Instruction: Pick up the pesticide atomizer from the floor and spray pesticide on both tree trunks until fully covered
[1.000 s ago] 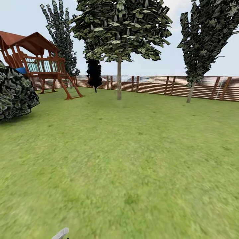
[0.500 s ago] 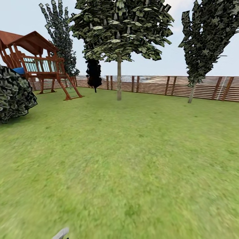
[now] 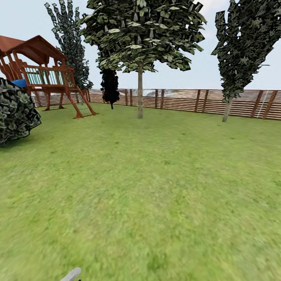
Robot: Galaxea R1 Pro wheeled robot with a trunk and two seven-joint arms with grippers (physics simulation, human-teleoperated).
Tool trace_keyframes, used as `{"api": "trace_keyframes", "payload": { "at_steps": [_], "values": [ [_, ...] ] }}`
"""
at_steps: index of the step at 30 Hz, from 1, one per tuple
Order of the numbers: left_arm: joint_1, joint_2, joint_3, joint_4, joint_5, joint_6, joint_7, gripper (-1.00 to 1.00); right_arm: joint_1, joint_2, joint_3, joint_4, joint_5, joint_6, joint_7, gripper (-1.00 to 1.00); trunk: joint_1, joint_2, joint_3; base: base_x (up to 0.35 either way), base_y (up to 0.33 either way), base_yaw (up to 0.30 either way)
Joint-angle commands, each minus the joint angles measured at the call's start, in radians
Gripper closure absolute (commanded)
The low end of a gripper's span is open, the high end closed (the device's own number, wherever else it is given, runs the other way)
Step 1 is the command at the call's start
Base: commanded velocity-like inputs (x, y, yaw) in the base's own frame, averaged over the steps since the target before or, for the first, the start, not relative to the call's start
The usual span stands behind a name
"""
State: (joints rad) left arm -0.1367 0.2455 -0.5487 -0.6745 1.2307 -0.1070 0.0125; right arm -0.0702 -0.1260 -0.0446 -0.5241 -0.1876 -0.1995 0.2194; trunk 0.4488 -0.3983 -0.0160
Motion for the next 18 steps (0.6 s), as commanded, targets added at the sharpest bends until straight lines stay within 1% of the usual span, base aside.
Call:
{"api": "trace_keyframes", "payload": {
  "at_steps": [1,18],
  "values": [
    [-0.001,0.001,-0.008,0.0,0.01,-0.008,0.001,1.0,-0.001,0.0,-0.003,0.001,-0.01,-0.001,0.009,-1.0,0.001,-0.002,-0.002,0.335,0.0,0.0],
    [-0.001,0.001,-0.009,0.0,0.01,-0.008,0.0,1.0,-0.001,0.0,-0.002,0.001,-0.01,-0.001,0.009,-1.0,0.001,-0.002,-0.002,0.335,0.0,0.0]
  ]
}}
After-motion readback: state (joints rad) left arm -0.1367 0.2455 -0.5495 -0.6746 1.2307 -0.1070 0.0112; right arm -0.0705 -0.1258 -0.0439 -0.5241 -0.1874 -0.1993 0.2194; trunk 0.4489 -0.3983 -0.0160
